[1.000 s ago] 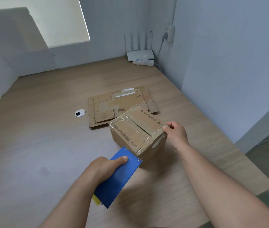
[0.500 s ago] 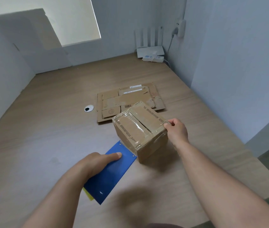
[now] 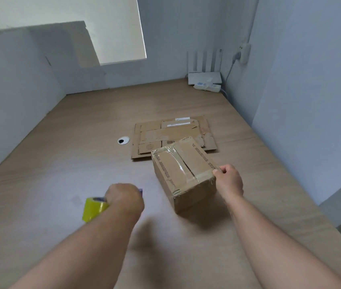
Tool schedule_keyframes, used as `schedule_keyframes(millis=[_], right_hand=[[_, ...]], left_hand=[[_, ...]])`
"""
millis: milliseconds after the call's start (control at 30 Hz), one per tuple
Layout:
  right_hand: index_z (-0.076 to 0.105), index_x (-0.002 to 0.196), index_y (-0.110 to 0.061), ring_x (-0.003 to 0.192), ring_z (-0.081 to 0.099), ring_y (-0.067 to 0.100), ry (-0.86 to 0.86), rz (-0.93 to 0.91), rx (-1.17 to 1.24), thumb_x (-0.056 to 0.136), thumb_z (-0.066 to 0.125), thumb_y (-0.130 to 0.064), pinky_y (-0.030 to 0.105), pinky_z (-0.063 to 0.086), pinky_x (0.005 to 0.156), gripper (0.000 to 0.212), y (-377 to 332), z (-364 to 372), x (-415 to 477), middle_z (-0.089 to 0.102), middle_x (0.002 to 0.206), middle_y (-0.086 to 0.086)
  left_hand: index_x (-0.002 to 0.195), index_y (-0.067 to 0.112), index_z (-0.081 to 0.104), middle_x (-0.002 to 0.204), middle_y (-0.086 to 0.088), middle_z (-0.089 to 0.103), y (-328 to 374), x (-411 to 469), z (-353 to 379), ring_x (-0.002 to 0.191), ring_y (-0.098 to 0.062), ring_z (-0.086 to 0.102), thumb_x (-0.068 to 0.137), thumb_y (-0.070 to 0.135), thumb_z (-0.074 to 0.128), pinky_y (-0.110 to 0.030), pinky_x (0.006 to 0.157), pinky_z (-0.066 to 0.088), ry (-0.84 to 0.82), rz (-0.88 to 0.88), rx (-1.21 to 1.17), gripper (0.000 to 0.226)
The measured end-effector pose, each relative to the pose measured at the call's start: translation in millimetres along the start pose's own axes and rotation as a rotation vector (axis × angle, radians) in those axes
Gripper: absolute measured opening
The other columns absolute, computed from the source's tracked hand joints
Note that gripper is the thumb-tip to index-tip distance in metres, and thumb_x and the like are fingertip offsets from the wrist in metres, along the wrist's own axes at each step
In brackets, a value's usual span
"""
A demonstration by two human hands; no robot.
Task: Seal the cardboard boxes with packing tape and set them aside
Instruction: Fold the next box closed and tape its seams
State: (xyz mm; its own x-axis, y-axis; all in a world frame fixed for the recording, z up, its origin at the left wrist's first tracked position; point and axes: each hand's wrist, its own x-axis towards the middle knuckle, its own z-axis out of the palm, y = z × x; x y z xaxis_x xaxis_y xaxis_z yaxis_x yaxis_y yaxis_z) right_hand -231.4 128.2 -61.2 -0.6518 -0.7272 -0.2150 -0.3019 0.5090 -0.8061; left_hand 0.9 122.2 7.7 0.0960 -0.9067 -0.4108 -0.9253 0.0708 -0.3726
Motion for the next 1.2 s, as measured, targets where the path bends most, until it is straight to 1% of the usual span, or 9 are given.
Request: schedule_keyframes(millis=[167,467,567,700,833,933,1067,1133,1200], right_hand=[[0.054,0.085,-0.021,0.098,0.055,0.027,-0.066,-0.044,-0.065,0.088,0.058,-0.032,0.046,0.044,0.092,0.012,2.2,-5.3,-2.5,0.062,0.094,0.001],[0.054,0.090,-0.020,0.094,0.056,0.025,-0.103,-0.135,-0.173,0.088,0.057,-0.037,0.044,0.045,0.089,0.017,3.0,-2.6,-20.1,0.063,0.094,-0.001],[0.056,0.101,-0.023,0.100,0.057,0.026,-0.121,-0.169,-0.165,0.088,0.053,-0.035,0.044,0.046,0.090,0.018,4.6,-1.2,-20.4,0.064,0.104,-0.001],[0.056,0.104,-0.017,0.107,0.053,0.031,-0.129,-0.172,-0.320,0.091,0.041,-0.055,0.044,0.045,0.092,0.043,-3.7,3.3,-27.8,0.061,0.112,0.008],[0.041,0.126,-0.009,0.123,0.047,0.031,-0.146,-0.112,-0.573,0.072,0.046,-0.082,0.044,0.037,0.094,0.090,-19.9,13.2,-39.9,0.053,0.130,0.011],[0.044,0.119,-0.009,0.118,0.052,0.031,-0.166,-0.156,-0.579,0.081,0.050,-0.071,0.041,0.039,0.092,0.072,-18.0,9.2,-29.9,0.058,0.124,0.011],[0.047,0.077,-0.016,0.098,0.058,0.032,-0.301,-0.297,-0.485,0.098,0.039,-0.048,0.036,0.040,0.076,0.039,-10.5,-14.6,-3.3,0.061,0.093,0.011],[0.052,0.095,-0.016,0.104,0.058,0.033,-0.370,-0.377,-0.500,0.097,0.039,-0.051,0.035,0.042,0.077,0.038,-15.7,-25.8,2.0,0.062,0.101,0.012],[0.033,0.138,-0.020,0.112,0.058,0.031,-0.409,-0.485,-0.706,0.083,0.045,-0.072,0.037,0.043,0.084,0.077,-27.7,-30.6,-1.0,0.062,0.120,0.010]], left_hand=[[0.113,0.012,0.051,0.090,-0.001,0.061,-23.1,15.9,55.4,0.079,-0.021,0.059,0.094,0.040,0.038,-0.027,0.065,0.040,0.075,-0.133,-0.322,0.037],[0.128,0.007,0.042,0.118,-0.008,0.061,-12.5,23.3,94.4,0.105,-0.026,0.060,0.096,0.043,0.040,-0.033,0.083,0.042,0.186,-0.086,-0.428,0.049],[0.138,0.005,0.031,0.138,-0.006,0.044,14.9,10.0,68.7,0.129,-0.029,0.042,0.099,0.037,0.037,-0.037,0.102,0.035,0.362,0.143,-0.858,0.051],[0.150,0.010,0.016,0.152,0.002,0.032,59.6,4.8,36.4,0.141,-0.021,0.028,0.099,0.048,0.032,-0.040,0.113,0.028,0.187,0.230,-1.336,0.065],[0.153,0.013,-0.006,0.153,-0.009,0.033,75.0,12.9,36.7,0.137,-0.030,0.036,0.099,0.050,0.033,-0.043,0.108,0.035,0.118,0.012,-1.301,0.076],[0.153,0.017,-0.003,0.147,-0.012,0.042,76.2,12.5,38.6,0.129,-0.033,0.044,0.101,0.048,0.029,-0.043,0.101,0.038,0.125,-0.005,-1.242,0.069],[0.154,0.024,0.003,0.147,-0.011,0.042,61.9,20.6,40.4,0.131,-0.031,0.042,0.104,0.038,0.024,-0.035,0.103,0.033,0.132,0.056,-1.319,0.056],[0.153,0.033,-0.003,0.143,-0.009,0.047,51.7,22.7,37.8,0.128,-0.028,0.046,0.102,0.044,0.026,-0.032,0.097,0.033,0.129,0.141,-1.306,0.059],[0.151,0.038,-0.007,0.141,-0.003,0.051,47.1,21.0,30.3,0.125,-0.027,0.050,0.095,0.060,0.032,-0.032,0.098,0.036,0.108,0.265,-1.092,0.072]])
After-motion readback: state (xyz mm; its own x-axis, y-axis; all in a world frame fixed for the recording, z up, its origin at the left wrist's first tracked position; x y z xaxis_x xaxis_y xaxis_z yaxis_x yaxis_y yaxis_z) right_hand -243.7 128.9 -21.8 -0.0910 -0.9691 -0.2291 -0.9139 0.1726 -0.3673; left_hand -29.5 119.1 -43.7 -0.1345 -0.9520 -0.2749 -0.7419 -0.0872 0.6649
